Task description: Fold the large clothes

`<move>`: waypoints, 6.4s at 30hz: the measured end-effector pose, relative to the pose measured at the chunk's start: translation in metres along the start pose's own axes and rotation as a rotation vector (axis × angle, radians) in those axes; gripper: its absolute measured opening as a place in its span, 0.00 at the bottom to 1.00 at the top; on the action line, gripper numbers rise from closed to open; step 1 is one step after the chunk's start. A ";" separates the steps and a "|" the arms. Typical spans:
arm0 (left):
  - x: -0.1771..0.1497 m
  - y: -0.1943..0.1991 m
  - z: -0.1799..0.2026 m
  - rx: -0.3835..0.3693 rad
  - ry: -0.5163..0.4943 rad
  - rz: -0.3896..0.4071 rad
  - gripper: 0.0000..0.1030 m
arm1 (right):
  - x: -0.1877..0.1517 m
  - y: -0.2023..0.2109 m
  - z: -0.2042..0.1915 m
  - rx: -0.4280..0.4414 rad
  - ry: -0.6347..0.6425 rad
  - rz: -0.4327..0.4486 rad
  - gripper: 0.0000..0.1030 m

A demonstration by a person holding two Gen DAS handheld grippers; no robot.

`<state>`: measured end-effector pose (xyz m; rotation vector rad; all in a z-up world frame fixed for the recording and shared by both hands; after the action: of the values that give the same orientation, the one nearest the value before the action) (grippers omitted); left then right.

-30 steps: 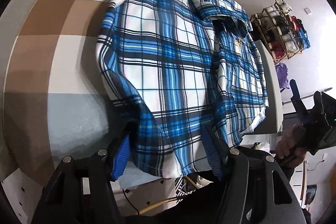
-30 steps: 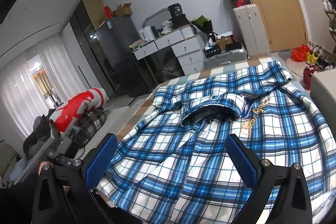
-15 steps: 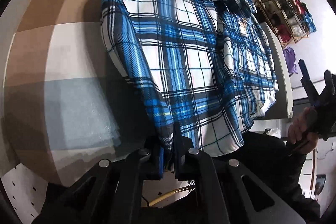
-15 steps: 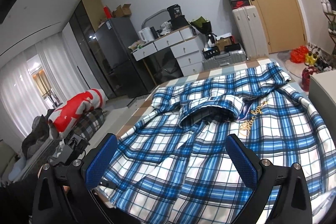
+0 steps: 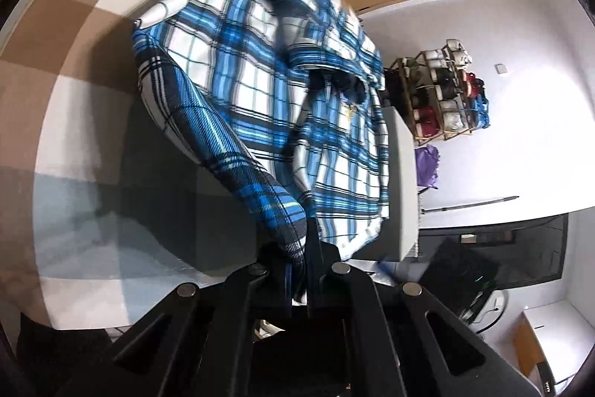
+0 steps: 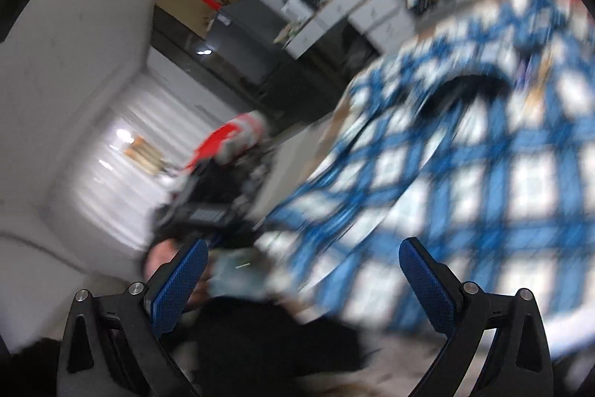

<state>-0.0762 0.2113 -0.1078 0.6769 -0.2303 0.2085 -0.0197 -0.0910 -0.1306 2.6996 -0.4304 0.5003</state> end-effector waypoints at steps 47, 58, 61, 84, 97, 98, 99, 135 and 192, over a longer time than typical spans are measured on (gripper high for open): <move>0.018 0.025 0.006 -0.110 -0.019 -0.005 0.00 | 0.048 0.149 0.148 -0.492 -0.658 0.569 1.00; 0.000 0.014 -0.021 0.016 -0.014 -0.046 0.00 | 0.082 0.189 0.176 -0.687 -0.557 0.438 0.99; -0.004 0.014 -0.029 0.058 -0.007 -0.049 0.00 | 0.083 0.189 0.176 -0.709 -0.519 0.428 0.95; -0.017 0.015 -0.058 0.254 0.089 -0.021 0.61 | 0.092 0.187 0.177 -0.860 -0.309 0.419 0.02; -0.011 -0.009 -0.042 0.247 0.036 -0.057 0.56 | 0.102 0.182 0.139 -0.822 -0.177 0.469 0.02; -0.010 -0.008 -0.044 0.251 0.051 -0.053 0.49 | 0.103 0.182 0.137 -0.815 -0.178 0.473 0.02; -0.010 -0.007 -0.046 0.244 0.064 -0.049 0.43 | 0.103 0.182 0.136 -0.811 -0.178 0.477 0.02; -0.074 0.045 -0.039 0.192 0.084 -0.039 0.01 | 0.043 0.261 0.109 -0.699 -0.220 0.495 0.02; -0.058 -0.031 -0.110 -0.003 0.261 0.255 0.70 | 0.178 0.182 0.008 -0.640 -0.013 0.343 0.02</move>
<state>-0.1072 0.2509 -0.2254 0.6090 -0.0656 0.5365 0.0762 -0.2960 -0.0147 2.0209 -0.8936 0.3528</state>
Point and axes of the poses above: each gripper's, at about its wrist camera, not at the fingertips, and y roughly against the way its jaws point, z to its right, x to its top, the point moved 2 cm from there along -y, roughly the way its jaws point, and after that the axes turned 10 degrees about -y, right-handed, at the moved point
